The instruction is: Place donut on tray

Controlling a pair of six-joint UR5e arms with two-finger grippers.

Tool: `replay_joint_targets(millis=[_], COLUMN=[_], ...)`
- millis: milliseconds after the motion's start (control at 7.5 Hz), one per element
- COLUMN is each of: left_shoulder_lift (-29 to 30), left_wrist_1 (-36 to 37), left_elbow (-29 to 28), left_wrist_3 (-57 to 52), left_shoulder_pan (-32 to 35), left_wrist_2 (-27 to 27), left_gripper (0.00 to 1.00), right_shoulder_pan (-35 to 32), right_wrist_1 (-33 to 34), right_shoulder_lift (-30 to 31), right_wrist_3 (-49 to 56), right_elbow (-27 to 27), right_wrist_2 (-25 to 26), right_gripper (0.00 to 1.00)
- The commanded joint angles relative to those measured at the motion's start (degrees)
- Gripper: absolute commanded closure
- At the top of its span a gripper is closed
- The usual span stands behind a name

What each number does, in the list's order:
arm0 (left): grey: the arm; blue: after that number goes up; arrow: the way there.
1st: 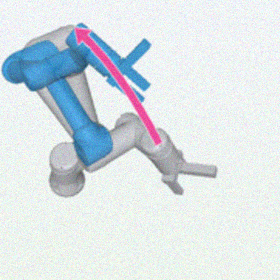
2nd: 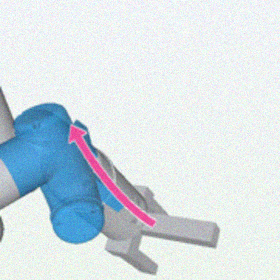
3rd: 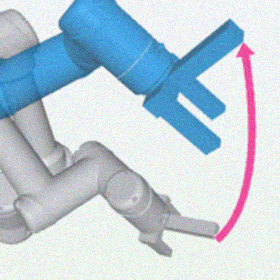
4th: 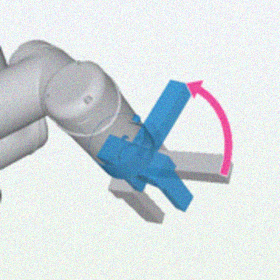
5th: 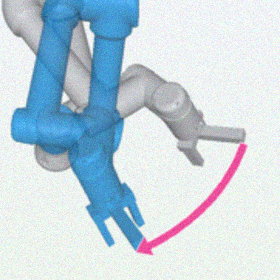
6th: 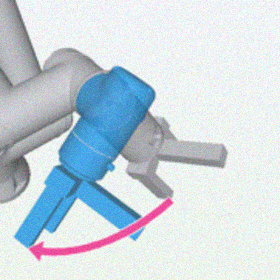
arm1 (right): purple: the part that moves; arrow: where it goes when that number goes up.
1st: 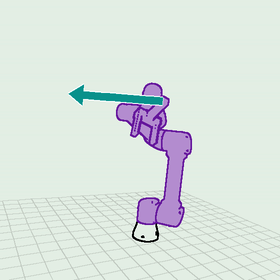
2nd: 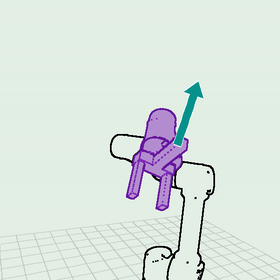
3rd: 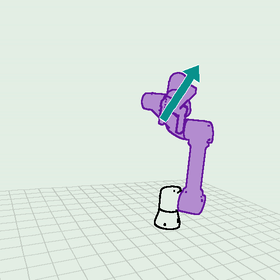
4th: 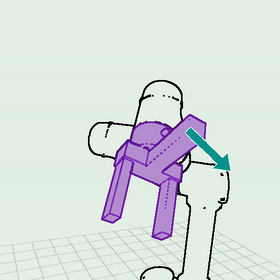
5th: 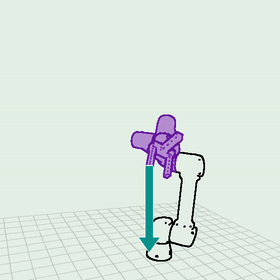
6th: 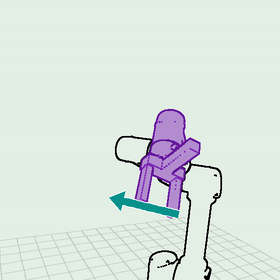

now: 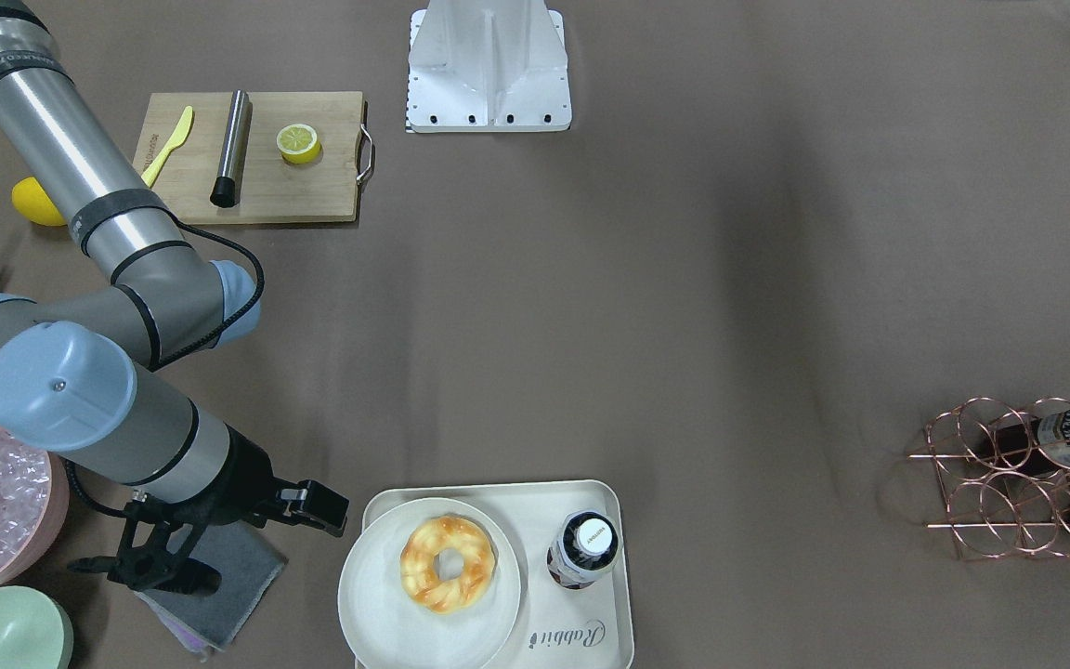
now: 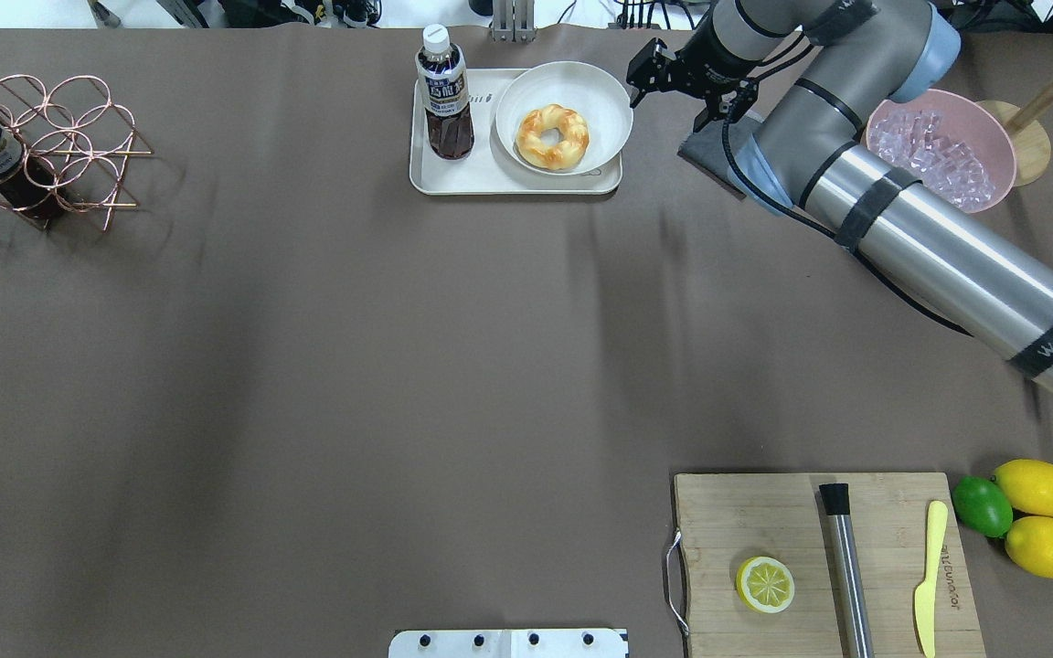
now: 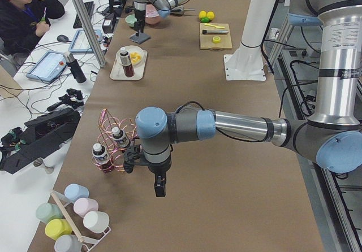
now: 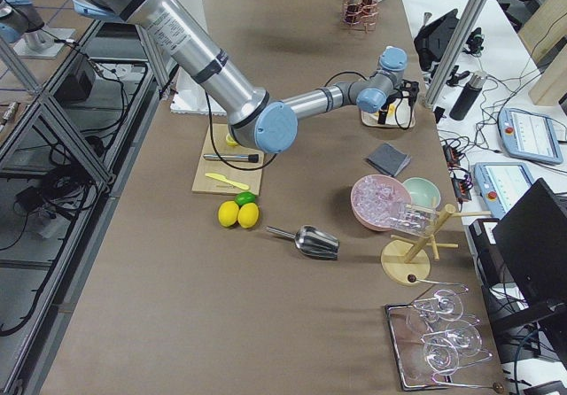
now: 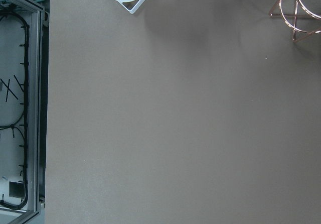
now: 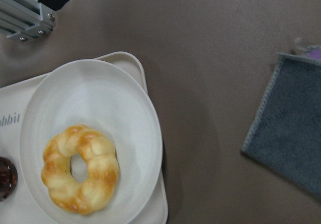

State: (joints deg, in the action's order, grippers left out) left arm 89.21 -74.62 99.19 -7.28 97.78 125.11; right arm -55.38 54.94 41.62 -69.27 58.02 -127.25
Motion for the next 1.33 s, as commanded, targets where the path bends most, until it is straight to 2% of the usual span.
replay_joint_targets(millis=[0, 267, 667, 800, 1200], left_shoulder_lift=[-0.7, -0.79, -0.88, -0.79, -0.7], left_wrist_1=[0.0, 0.0, 0.0, 0.0, 0.0], left_elbow=[0.3, 0.48, 0.83, 0.83, 1.36], left_wrist_3=[-0.1, -0.36, -0.36, -0.36, -0.36], left_shoulder_pan=[0.13, 0.48, 0.75, 0.75, 0.75], left_wrist_2=[-0.04, -0.04, -0.04, -0.04, -0.04], left_gripper=[0.02, 0.02, 0.02, 0.02, 0.02], right_shoulder_pan=[-0.25, -1.21, -1.66, -2.01, -6.39], right_wrist_1=[1.4, 1.4, 1.48, 1.83, 4.63], right_shoulder_lift=[10.11, 20.11, 37.08, 41.74, 50.64], right_wrist_3=[2.03, 7.47, 9.93, 13.52, 22.75], right_elbow=[12.08, 20.95, 37.12, 40.21, 41.82], right_wrist_2=[-0.28, -0.54, -0.54, -0.28, -0.72], right_gripper=[0.0, 0.0, 0.0, 0.0, 0.0])
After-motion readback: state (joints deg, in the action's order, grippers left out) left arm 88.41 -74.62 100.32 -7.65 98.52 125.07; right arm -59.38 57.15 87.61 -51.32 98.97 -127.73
